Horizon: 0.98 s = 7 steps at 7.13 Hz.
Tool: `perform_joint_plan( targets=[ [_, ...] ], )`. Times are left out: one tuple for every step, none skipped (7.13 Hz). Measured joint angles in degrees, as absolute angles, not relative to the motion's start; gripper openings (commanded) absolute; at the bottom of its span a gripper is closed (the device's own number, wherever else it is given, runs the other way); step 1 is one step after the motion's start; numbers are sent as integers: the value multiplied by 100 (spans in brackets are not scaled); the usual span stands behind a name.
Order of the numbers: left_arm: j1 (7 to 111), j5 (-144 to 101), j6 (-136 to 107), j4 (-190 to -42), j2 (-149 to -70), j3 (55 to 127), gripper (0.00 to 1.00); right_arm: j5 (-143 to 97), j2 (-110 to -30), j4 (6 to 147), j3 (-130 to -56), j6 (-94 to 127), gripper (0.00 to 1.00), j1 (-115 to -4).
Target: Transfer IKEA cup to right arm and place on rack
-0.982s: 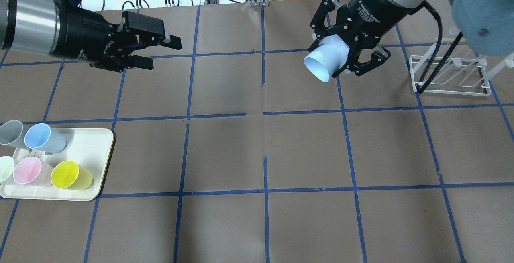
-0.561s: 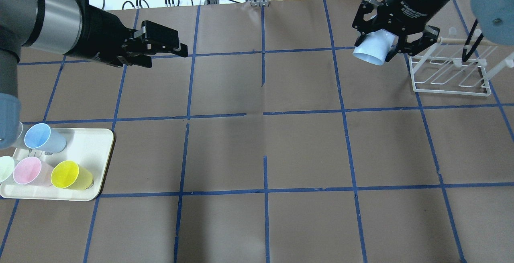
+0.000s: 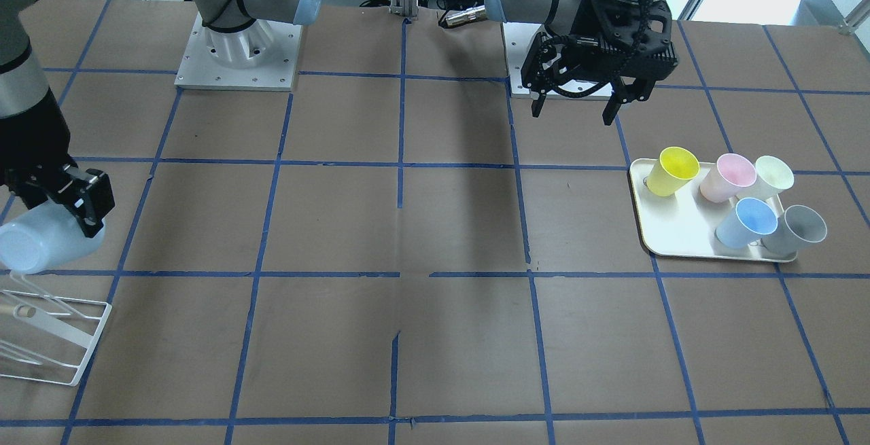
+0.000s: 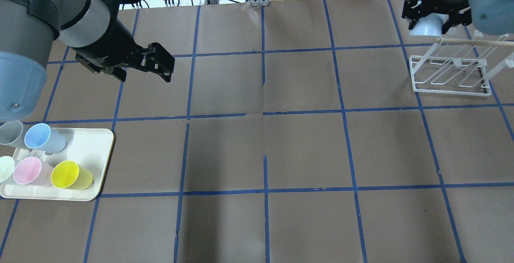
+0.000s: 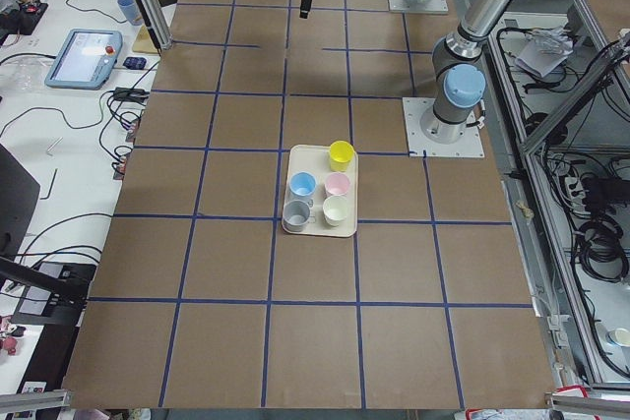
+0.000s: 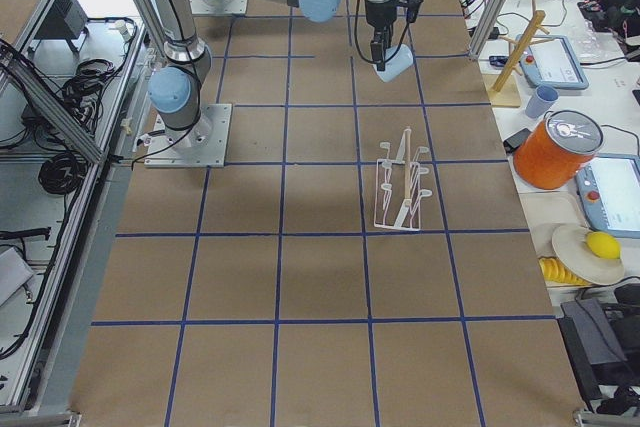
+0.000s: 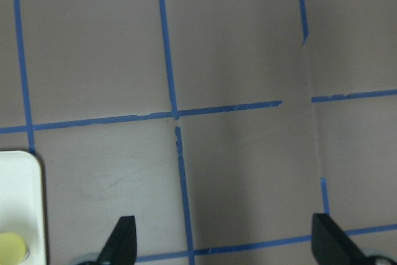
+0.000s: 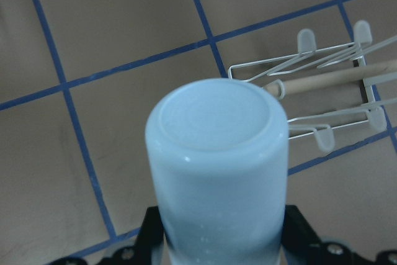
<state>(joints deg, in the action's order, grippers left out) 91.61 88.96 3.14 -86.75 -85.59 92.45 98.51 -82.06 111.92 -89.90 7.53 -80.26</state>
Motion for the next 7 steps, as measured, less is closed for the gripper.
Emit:
perform_joint_plan(
  targets=[
    [9160,9058,310,-9243,-8923,8670,100,9957,-8024,11572,-8978,661,0,-7927],
    [9094,9129,289,-9564,-9245,8276,100,10065,-7853,12018,-8976,578,0,-7816],
    [8971,9120,239,-9592,-9425,8099,100,10130,-7698,12428,-8971,527,0,-7702],
    [8880,9041,191,-9474,-9476,8051,100,10154,-7566,12787,-8968,502,0,-7598],
    [8838,8939,165,-9392,-9490,8037,100,10152,-7429,13097,-8963,493,0,-7503],
    [8828,8895,152,-9352,-9491,8053,100,10136,-7262,13396,-8954,487,0,-7405],
    [8826,8882,145,-9334,-9483,8065,100,10119,-7071,13692,-8948,444,0,-7300]
  ],
)
